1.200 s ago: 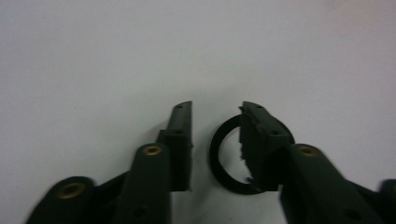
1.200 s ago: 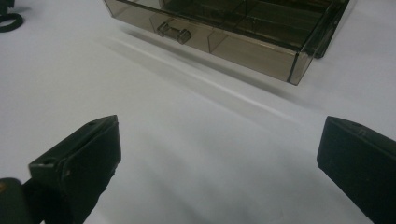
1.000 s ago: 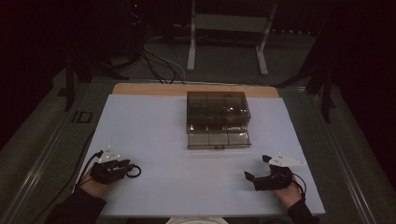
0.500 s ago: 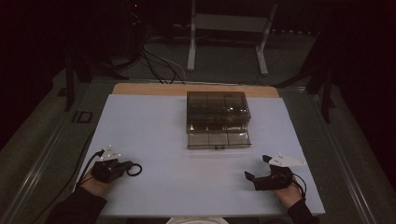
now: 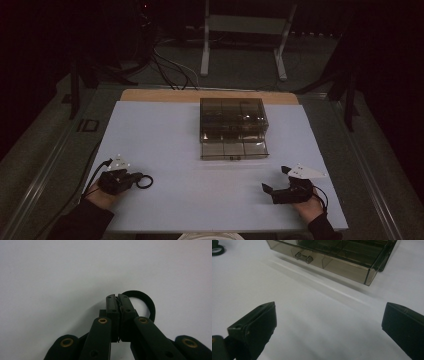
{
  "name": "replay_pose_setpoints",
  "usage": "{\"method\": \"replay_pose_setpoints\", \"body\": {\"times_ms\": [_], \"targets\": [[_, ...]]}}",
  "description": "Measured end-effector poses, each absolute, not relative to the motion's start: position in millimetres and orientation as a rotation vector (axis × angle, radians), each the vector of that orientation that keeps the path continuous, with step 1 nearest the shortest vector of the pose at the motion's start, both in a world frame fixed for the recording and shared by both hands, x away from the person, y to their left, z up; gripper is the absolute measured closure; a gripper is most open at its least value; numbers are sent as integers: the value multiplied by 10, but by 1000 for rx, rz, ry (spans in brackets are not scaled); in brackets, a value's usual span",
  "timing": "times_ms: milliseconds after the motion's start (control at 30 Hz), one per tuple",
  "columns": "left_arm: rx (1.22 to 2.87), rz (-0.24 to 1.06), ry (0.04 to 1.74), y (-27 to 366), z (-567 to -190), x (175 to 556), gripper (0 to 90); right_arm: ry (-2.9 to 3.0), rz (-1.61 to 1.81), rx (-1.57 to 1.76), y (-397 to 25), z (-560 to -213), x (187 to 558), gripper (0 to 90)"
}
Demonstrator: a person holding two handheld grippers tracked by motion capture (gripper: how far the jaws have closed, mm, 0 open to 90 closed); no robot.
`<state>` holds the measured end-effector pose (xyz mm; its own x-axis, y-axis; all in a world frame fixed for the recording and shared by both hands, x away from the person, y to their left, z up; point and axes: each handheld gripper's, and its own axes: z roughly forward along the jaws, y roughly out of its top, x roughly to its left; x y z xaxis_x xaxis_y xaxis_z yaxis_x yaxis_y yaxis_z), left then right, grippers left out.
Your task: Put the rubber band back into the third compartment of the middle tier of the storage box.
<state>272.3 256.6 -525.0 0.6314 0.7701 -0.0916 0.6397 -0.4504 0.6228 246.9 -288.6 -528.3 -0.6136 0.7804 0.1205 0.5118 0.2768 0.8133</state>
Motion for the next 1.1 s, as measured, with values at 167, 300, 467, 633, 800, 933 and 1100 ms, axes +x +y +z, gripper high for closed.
{"method": "replay_pose_setpoints", "body": {"times_ms": [167,300,467,633,800,933,1100], "targets": [[2222,263,1093,2548,-5211,2723,900,2252,1256,1183,-2886,-5287,2469,0],[2221,275,1086,2543,-5157,2744,900,2248,1257,1188,-2888,-5289,2471,0],[2204,276,1093,2546,-5112,2770,900,2248,1257,1189,-2886,-5288,2471,0],[2201,277,1080,2535,-5061,2797,900,2246,1260,1192,-2889,-5287,2473,0],[2188,276,1080,2495,-5028,2820,900,2249,1262,1187,-2884,-5287,2471,0],[2187,270,1065,2449,-4995,2850,900,2251,1262,1188,-2892,-5291,2469,0],[2195,262,1034,2360,-4949,2888,900,2251,1256,1185,-2892,-5290,2467,0]]}}
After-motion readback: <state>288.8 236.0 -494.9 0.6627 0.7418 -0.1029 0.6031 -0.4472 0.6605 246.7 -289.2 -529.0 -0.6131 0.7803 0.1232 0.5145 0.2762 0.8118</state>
